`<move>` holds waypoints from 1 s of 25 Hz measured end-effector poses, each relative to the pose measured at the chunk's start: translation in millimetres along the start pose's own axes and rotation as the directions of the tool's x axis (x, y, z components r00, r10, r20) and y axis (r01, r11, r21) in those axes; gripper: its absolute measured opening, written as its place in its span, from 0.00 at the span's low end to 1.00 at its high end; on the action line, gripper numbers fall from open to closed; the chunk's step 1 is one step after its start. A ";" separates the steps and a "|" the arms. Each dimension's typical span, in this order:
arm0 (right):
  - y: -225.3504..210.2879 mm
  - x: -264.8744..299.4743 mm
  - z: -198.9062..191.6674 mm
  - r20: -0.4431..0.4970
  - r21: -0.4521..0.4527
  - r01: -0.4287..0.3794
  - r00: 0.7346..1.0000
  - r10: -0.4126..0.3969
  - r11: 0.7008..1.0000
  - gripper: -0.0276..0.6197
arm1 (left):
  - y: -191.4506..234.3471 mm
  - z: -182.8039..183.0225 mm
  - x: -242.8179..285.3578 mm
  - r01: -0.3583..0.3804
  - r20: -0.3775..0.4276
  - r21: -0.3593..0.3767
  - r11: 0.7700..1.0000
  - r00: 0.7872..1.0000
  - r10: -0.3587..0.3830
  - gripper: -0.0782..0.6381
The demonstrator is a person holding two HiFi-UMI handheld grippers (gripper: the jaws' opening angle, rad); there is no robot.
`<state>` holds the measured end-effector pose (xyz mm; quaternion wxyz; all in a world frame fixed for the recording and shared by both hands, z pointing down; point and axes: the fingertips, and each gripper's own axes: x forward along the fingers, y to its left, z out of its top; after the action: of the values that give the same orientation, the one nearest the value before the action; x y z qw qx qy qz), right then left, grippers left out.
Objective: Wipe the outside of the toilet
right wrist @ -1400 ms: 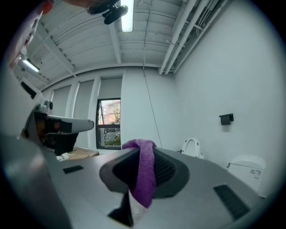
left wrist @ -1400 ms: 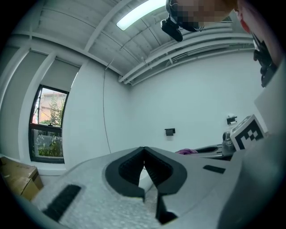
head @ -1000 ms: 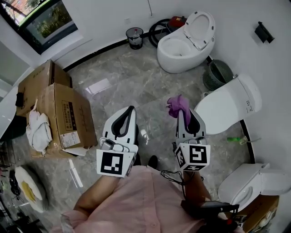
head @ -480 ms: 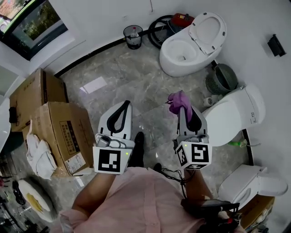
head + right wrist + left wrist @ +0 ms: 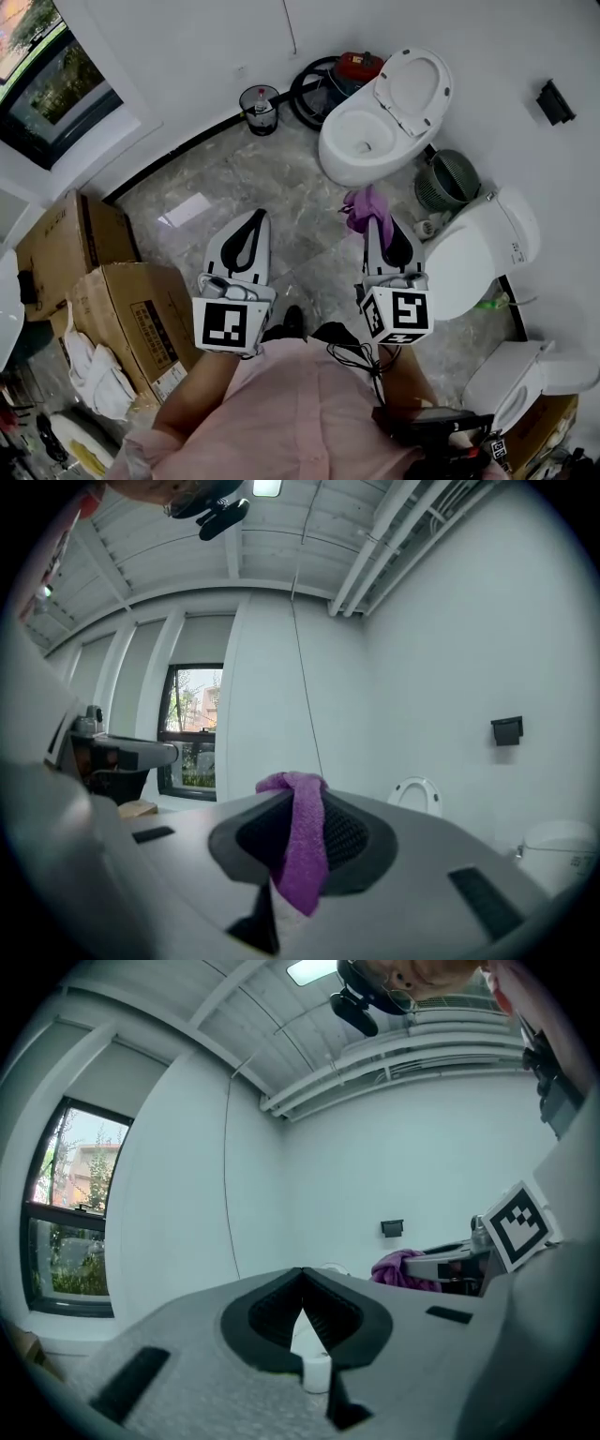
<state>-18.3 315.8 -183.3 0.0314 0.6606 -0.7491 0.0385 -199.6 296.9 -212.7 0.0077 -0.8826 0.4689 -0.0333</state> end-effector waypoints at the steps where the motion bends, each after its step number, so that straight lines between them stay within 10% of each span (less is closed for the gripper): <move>1: -2.0 3.6 2.5 0.005 -0.001 0.007 1.000 -0.007 1.000 0.14 | 0.7 0.2 5.0 0.009 0.001 -0.003 1.000 1.000 -0.009 0.12; 25: -97.0 174.9 -25.4 -0.054 0.062 0.071 0.996 -0.068 0.996 0.14 | 48.8 -39.4 196.2 0.077 -0.085 0.037 0.996 0.994 -0.073 0.12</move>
<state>56.0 133.6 -139.3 0.0311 0.6858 -0.7229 0.0785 -133.0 107.7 -165.5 0.0044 -0.8970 0.4347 -0.0798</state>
